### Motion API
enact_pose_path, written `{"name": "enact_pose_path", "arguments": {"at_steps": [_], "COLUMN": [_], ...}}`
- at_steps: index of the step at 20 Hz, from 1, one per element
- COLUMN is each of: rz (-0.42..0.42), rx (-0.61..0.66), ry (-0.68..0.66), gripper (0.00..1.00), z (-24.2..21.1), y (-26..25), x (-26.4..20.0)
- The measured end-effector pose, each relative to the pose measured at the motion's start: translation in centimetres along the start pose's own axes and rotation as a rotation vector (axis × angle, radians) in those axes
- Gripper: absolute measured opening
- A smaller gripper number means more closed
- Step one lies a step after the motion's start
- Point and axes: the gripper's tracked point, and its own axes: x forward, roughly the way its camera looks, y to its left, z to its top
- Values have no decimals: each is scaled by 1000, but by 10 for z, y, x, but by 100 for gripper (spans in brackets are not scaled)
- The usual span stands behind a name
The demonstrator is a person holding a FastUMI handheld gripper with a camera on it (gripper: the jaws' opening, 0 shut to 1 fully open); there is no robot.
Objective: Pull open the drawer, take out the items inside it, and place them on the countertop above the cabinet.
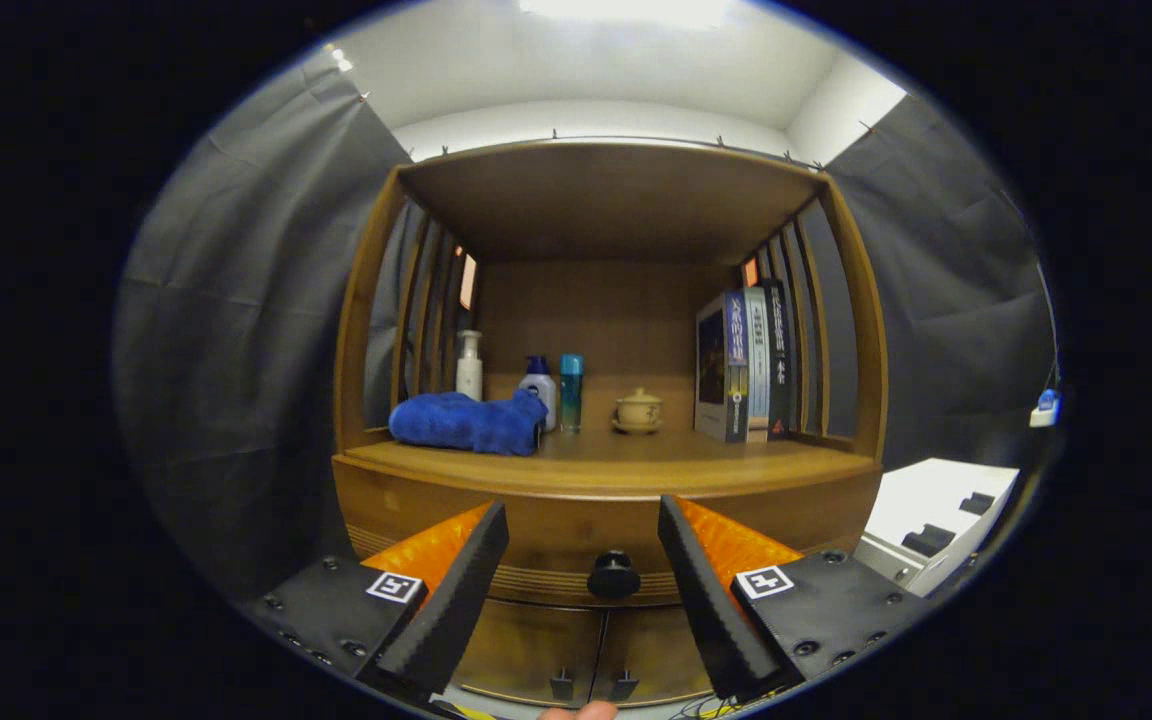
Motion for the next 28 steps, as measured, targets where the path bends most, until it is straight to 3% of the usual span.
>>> {"name": "enact_pose_path", "arguments": {"at_steps": [9,14,21,23,26,28], "rz": [-47,8,-25,-52,-58,-59], "rx": [56,53,77,70,100,55], "ry": [105,117,135,137,167,187], "gripper": [99,100,72,72,52,44], "z": [-72,-78,-85,-88,-88,-90], "y": [-29,-14,-17,-25,-26,-27], "x": [42,66,75,75,75,74]}}
